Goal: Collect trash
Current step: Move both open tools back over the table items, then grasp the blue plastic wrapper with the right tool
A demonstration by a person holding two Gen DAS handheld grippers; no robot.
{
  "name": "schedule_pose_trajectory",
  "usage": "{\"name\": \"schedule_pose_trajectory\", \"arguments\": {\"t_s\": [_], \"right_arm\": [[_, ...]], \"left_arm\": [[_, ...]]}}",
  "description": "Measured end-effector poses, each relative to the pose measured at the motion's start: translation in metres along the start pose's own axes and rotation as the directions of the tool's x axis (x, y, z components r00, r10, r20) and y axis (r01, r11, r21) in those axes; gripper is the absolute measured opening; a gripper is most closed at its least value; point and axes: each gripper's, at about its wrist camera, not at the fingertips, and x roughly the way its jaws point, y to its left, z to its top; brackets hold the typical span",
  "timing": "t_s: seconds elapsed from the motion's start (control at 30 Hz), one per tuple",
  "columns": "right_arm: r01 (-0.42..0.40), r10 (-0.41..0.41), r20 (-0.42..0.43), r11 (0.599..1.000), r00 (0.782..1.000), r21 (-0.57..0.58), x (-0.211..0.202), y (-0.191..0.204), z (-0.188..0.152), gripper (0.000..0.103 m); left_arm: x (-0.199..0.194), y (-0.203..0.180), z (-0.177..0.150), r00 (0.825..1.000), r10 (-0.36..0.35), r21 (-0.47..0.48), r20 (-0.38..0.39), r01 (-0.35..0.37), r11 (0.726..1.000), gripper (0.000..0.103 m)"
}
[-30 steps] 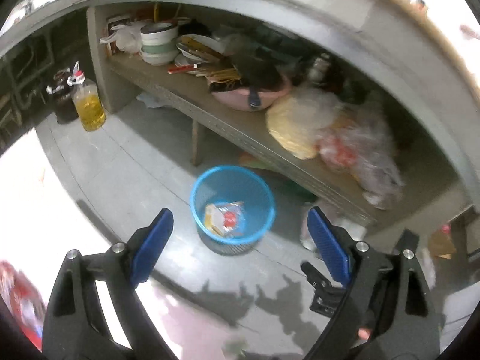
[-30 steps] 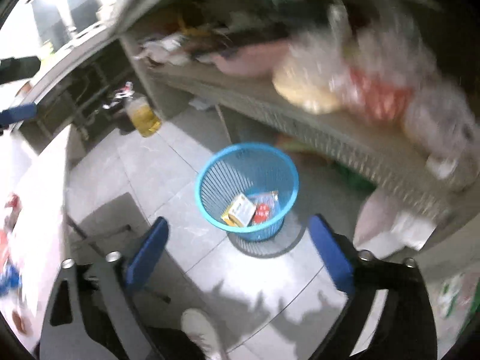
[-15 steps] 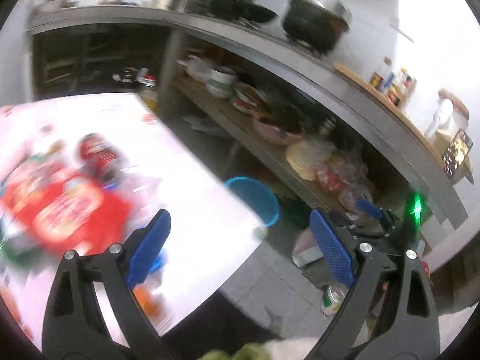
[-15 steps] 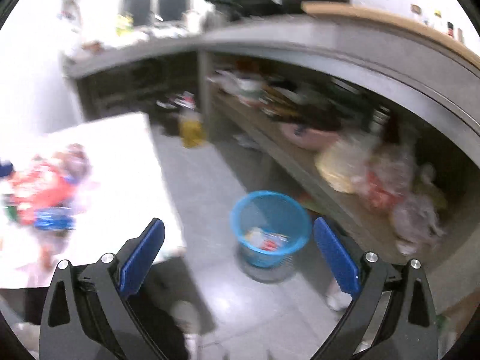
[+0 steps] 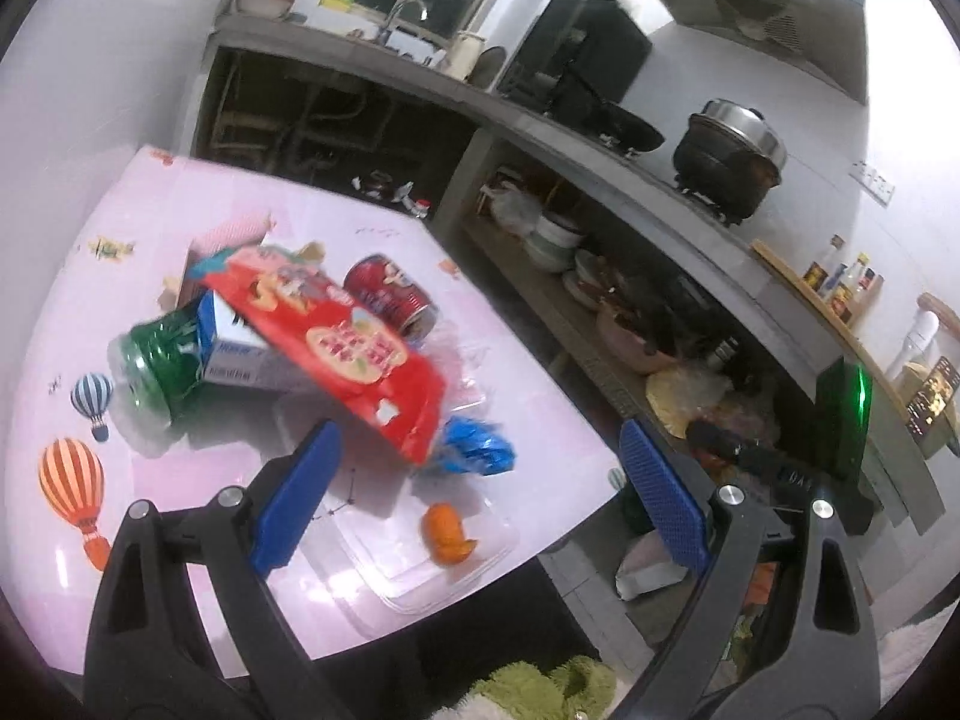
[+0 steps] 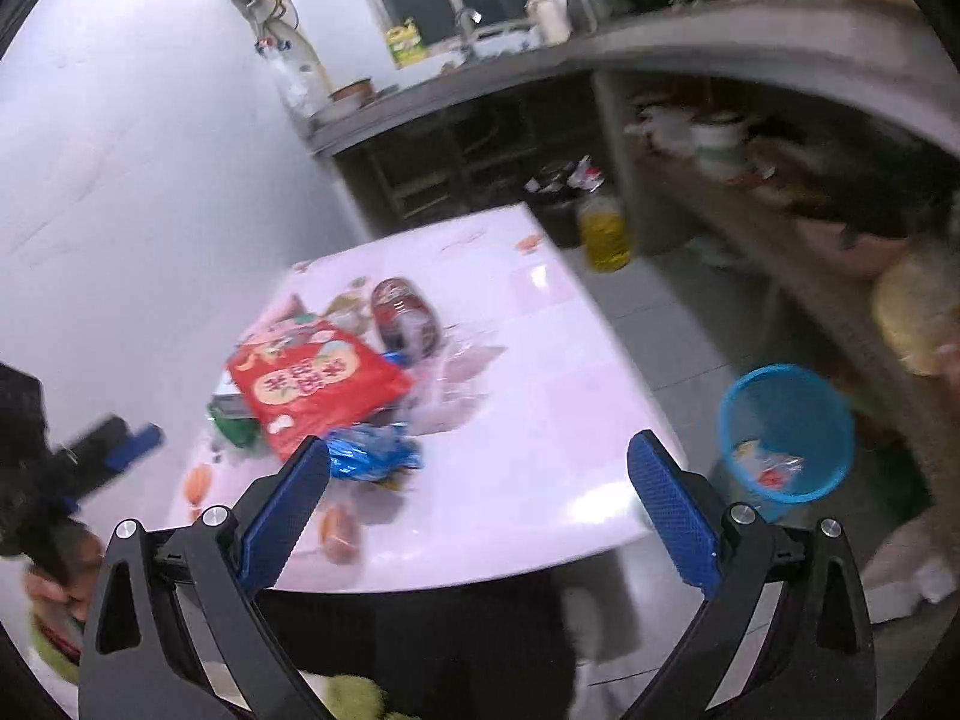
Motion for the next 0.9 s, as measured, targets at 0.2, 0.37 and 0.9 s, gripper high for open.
{"name": "schedule_pose_trajectory", "arguments": {"t_s": [0.2,0.37,0.9], "right_arm": [[-0.096,0.103,-0.077,0.992,0.992,0.086,0.037,-0.004,0.011,0.093],[-0.155,0.176,-0.154,0.978,0.972,0.142,0.070,-0.003,0.013,0.086],[-0.307,0.451,-0.428,0.879,0.783,0.364,0.170,0.020,-0.007,0.066]], "left_arm": [[0.027,0.023,-0.004,0.999,-0.016,-0.066,-0.043,0.014,0.998,0.081],[0.054,0.038,-0.002,0.996,-0.023,-0.125,-0.083,0.013,0.992,0.071],[0.062,0.041,-0.014,0.996,0.015,-0.089,-0.089,-0.023,0.996,0.049]]}}
